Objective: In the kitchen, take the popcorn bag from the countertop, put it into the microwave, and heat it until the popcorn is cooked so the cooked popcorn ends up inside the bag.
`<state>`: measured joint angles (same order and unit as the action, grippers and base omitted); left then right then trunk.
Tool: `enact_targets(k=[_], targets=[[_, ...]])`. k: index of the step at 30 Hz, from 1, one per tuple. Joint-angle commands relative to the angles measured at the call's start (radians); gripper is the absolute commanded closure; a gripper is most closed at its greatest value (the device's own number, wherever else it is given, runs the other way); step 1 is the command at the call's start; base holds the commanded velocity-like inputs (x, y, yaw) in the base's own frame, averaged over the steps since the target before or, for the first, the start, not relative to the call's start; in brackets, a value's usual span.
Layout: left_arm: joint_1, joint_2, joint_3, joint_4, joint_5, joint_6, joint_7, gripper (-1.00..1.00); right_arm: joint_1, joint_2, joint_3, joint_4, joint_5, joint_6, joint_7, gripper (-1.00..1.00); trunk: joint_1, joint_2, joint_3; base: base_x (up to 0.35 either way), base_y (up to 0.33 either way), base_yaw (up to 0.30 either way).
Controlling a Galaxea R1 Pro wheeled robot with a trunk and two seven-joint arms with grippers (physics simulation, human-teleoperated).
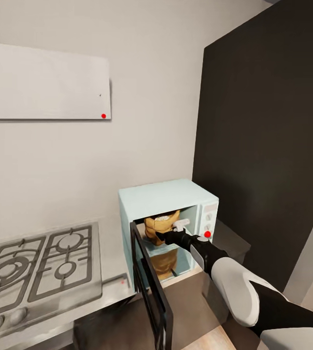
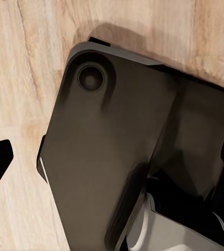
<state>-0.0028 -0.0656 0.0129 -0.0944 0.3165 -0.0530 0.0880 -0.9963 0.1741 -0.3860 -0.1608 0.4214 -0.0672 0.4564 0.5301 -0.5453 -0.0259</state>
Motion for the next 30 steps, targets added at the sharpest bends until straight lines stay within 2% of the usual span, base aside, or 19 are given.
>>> enact_targets(k=[1, 4, 10, 16, 17, 22, 25, 30], targets=[[0.000, 0.000, 0.000, -0.001, 0.003, -0.002, 0.003, -1.00, -0.001, 0.000, -0.008, 0.000, 0.011, -0.003, 0.004, -1.00, 0.000, -0.002, -0.002, 0.002, 0.000, 0.000], [0.000, -0.001, -0.004, -0.001, 0.002, -0.002, 0.002, -1.00, -0.001, 0.000, -0.008, -0.001, 0.013, -0.003, 0.006, -1.00, 0.000, -0.002, -0.002, -0.060, 0.000, 0.000], [0.000, -0.003, -0.005, -0.007, -0.003, -0.002, 0.003, -1.00, -0.001, -0.002, -0.005, -0.052, 0.014, 0.009, 0.011, -1.00, 0.000, -0.002, -0.002, -0.285, -0.029, 0.000], [0.000, -0.003, -0.004, -0.006, -0.003, -0.002, 0.003, -1.00, -0.001, -0.061, -0.005, -0.081, 0.014, 0.020, 0.039, -1.00, 0.000, -0.002, -0.002, -0.310, -0.074, 0.000], [0.000, -0.003, -0.002, -0.005, -0.001, -0.002, 0.003, -1.00, -0.001, -0.082, -0.005, -0.087, 0.013, 0.030, 0.049, -1.00, 0.000, -0.002, -0.002, -0.310, -0.076, 0.000], [0.000, -0.003, 0.000, -0.003, 0.002, -0.002, 0.003, -1.00, -0.001, -0.122, -0.005, -0.136, 0.013, 0.092, 0.086, -1.00, 0.000, -0.002, -0.002, -0.311, -0.076, 0.000], [0.000, -0.003, 0.001, -0.003, 0.002, -0.002, 0.003, -1.00, -0.001, -0.132, -0.005, -0.140, 0.013, 0.103, 0.089, -1.00, 0.000, -0.002, -0.002, -0.311, -0.076, 0.000], [0.000, -0.003, 0.001, -0.002, 0.003, -0.002, 0.003, -1.00, -0.001, -0.134, -0.005, -0.140, 0.010, 0.104, 0.090, -1.00, 0.000, -0.002, -0.002, -0.311, -0.076, 0.000]])
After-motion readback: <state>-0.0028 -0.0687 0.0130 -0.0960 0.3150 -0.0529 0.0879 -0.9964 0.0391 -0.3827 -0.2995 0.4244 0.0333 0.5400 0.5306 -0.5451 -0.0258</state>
